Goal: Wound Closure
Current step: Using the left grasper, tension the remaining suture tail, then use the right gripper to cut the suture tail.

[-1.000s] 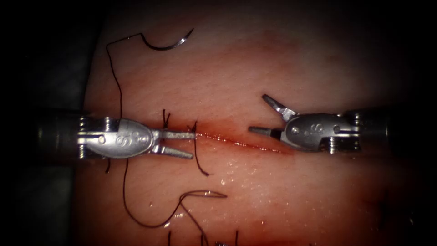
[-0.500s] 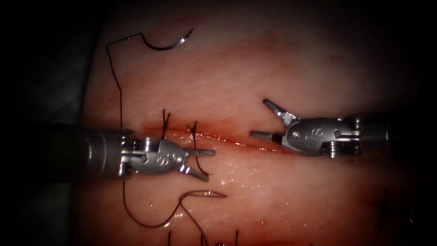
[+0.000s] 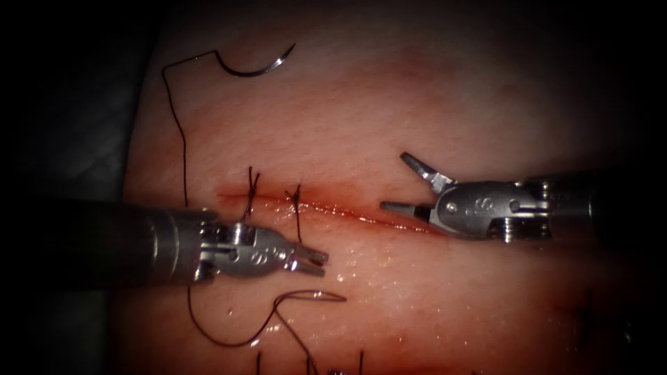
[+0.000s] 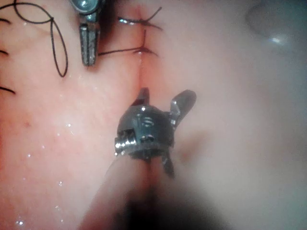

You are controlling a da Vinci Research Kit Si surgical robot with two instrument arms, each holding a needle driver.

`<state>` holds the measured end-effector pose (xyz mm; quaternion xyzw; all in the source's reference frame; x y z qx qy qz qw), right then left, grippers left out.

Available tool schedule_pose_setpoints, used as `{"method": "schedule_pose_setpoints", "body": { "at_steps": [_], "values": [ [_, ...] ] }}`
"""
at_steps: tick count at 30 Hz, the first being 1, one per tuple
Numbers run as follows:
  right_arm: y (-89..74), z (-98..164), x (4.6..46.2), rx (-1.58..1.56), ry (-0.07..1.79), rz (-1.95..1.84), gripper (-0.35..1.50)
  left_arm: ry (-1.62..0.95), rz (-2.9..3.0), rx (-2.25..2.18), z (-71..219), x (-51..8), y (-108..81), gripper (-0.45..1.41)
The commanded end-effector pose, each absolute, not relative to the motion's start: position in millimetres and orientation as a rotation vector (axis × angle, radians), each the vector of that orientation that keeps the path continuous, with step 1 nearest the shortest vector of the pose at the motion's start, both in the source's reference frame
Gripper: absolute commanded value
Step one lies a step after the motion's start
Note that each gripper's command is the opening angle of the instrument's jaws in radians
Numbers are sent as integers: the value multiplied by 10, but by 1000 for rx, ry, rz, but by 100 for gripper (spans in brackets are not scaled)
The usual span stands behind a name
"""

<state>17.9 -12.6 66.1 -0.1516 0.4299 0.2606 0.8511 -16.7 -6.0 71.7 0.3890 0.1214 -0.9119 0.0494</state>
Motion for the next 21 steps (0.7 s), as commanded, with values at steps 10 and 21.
{"method": "schedule_pose_setpoints", "body": {
  "at_steps": [10,21],
  "values": [
    [-149,674,204,-231,928,462,135,382,-2775,1276,716,-145,-47,-45],
    [-165,675,267,-253,1027,314,130,309,-2721,1388,695,-123,-32,-45]
  ]
}}
